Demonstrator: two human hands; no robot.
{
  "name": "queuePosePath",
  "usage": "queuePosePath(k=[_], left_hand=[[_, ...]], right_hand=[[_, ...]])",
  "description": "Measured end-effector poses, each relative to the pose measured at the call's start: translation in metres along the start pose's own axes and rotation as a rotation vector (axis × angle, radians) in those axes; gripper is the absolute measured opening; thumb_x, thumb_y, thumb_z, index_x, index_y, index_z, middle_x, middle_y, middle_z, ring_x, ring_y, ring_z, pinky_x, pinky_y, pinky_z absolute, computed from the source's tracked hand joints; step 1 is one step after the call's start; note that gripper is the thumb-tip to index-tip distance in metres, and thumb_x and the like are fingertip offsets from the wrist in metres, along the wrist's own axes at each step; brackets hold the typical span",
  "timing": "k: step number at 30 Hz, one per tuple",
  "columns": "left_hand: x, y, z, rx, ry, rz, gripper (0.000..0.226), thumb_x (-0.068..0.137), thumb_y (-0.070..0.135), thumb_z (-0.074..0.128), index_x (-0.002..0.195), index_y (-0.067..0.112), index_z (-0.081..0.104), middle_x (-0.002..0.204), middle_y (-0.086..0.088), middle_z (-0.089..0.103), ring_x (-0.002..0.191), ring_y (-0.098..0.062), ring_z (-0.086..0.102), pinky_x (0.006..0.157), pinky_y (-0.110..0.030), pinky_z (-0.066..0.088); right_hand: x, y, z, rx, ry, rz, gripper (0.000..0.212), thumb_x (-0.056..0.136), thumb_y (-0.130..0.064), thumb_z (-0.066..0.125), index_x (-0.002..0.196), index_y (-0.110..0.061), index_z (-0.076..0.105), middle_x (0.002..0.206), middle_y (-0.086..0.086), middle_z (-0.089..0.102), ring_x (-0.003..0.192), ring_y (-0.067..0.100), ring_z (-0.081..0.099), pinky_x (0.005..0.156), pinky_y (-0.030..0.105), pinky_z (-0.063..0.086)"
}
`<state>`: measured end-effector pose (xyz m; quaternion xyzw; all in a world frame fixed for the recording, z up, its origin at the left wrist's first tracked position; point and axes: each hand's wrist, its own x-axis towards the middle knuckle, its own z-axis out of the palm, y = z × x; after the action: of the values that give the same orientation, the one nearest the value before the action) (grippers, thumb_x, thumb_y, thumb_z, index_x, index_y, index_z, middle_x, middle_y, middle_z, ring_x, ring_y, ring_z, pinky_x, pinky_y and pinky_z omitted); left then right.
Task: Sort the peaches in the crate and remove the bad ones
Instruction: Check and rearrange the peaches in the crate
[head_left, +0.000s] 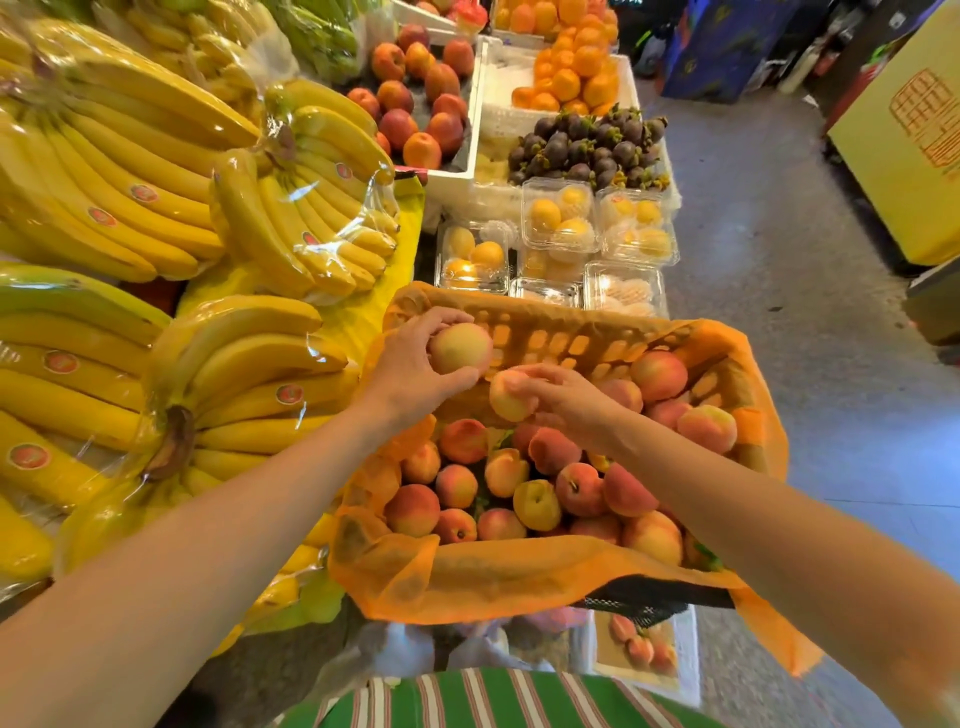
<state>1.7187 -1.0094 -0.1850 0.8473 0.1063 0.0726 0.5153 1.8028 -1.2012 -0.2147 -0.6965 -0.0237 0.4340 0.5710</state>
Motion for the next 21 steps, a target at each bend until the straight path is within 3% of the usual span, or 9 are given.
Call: queuePosePath(k=[2,4,10,15,21], left_hand=[[-0.002,-0.004,-0.003,0.052,0.038,0.013,0.054,0.06,0.037,0.069,0.113,0.032,0.058,0.117,0.004,0.057,0.106,-0.017,0.055,0.081,-0.032,0.053],[-0.002,-0.009,-0.009,0.118,0.061,0.036,0.059,0.059,0.042,0.066,0.116,0.028,0.059,0.117,0.005,0.057,0.106,-0.016,0.055,0.083,-0.034,0.051],[-0.004,-0.019,-0.026,0.143,0.084,0.069,0.065,0.056,0.049,0.06,0.117,0.024,0.06,0.115,0.01,0.057,0.103,-0.009,0.054,0.087,-0.04,0.049],[0.003,-0.027,-0.029,0.188,0.032,0.107,0.063,0.059,0.048,0.063,0.118,0.025,0.058,0.116,0.008,0.061,0.104,-0.012,0.058,0.086,-0.049,0.048],[0.009,-0.03,-0.026,0.262,-0.016,0.139,0.061,0.061,0.046,0.067,0.119,0.026,0.057,0.119,0.009,0.061,0.108,-0.012,0.057,0.09,-0.038,0.036]], right_hand=[[0.01,0.007,0.004,-0.311,0.158,-0.087,0.048,0.08,-0.021,0.078,0.122,-0.016,0.055,0.119,0.002,0.058,0.104,0.017,0.057,0.076,0.026,0.05],[0.021,0.012,0.01,-0.515,0.254,-0.153,0.059,0.073,-0.021,0.083,0.123,-0.013,0.053,0.113,-0.002,0.055,0.102,0.014,0.053,0.078,0.025,0.045],[0.065,0.026,0.025,-0.943,0.327,-0.17,0.054,0.074,-0.027,0.08,0.116,-0.004,0.054,0.095,0.006,0.056,0.097,0.027,0.06,0.067,0.029,0.038],[0.079,0.046,0.028,-1.04,0.275,-0.164,0.051,0.077,-0.022,0.074,0.118,-0.003,0.051,0.112,0.019,0.059,0.106,0.036,0.055,0.073,0.031,0.036],[0.066,0.04,0.021,-0.995,0.263,-0.15,0.034,0.086,-0.024,0.066,0.114,-0.006,0.06,0.105,0.008,0.066,0.1,0.025,0.061,0.078,0.035,0.048]])
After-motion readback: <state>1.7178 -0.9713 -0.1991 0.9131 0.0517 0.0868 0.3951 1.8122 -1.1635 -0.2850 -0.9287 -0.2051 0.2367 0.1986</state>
